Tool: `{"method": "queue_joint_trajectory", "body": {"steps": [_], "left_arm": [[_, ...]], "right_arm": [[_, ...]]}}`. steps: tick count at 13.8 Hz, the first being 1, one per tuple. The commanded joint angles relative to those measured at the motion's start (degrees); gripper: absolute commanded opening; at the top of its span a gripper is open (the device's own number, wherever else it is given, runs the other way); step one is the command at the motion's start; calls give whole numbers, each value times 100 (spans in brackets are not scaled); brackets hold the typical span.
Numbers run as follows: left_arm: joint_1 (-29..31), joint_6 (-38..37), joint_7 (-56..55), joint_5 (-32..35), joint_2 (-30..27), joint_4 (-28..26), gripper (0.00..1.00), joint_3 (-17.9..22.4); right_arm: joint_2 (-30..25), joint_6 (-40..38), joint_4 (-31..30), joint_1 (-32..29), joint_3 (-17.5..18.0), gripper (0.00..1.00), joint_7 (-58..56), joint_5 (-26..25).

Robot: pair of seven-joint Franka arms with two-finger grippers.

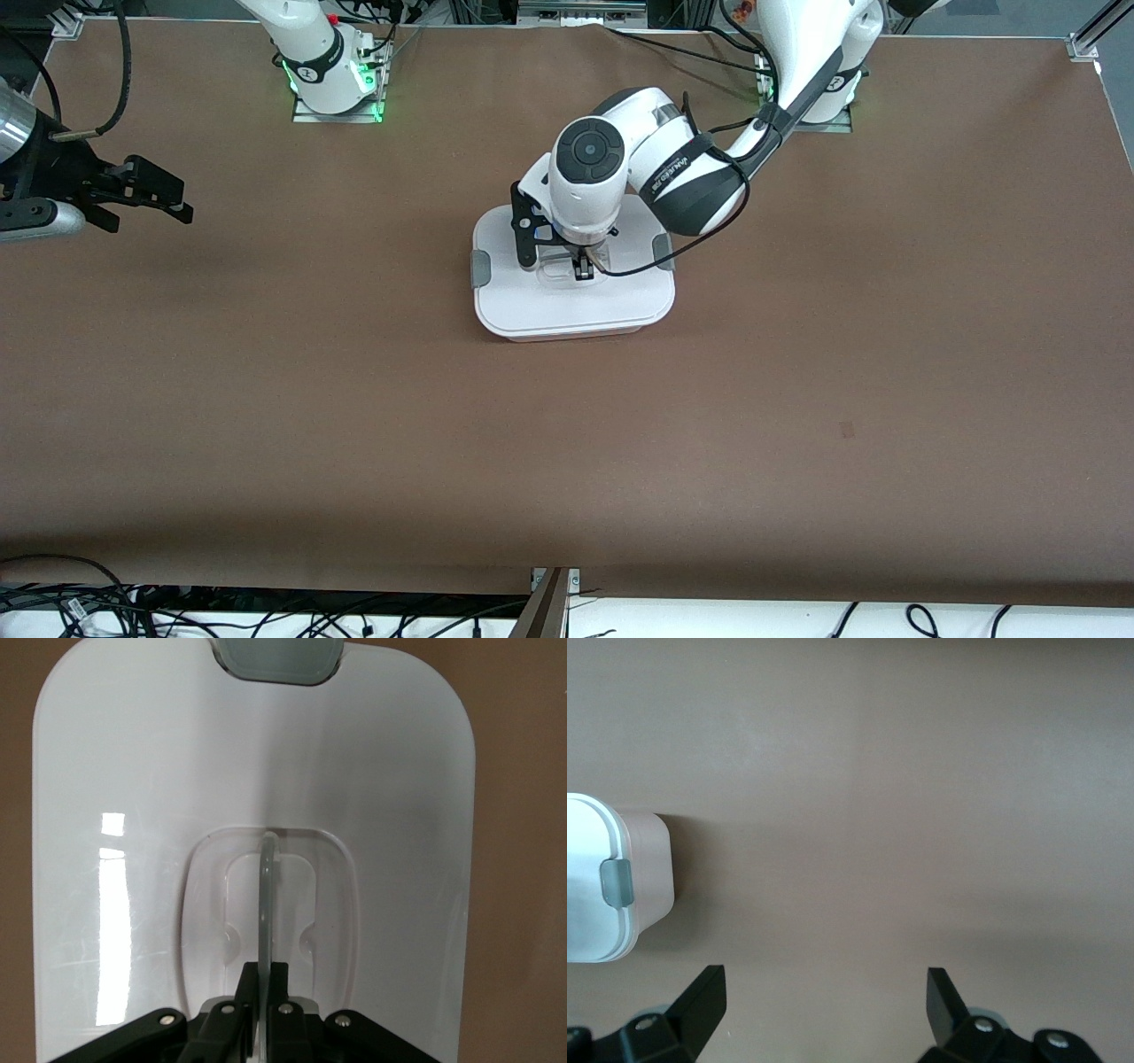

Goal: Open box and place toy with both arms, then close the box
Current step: 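Carry the lid with the left gripper back onto the box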

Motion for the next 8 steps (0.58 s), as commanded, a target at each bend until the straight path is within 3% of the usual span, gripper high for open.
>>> {"method": "queue_joint_trajectory", "body": {"steps": [1,8], "left_arm": [[-60,19,-135,184,31,-8,0,16],[-43,-7,-143,211,40,-87,0,34]], "right_arm": [[-13,33,29,19,-42,100,-123,107],[128,-73,126,71,-6,100,-123,-24]]}}
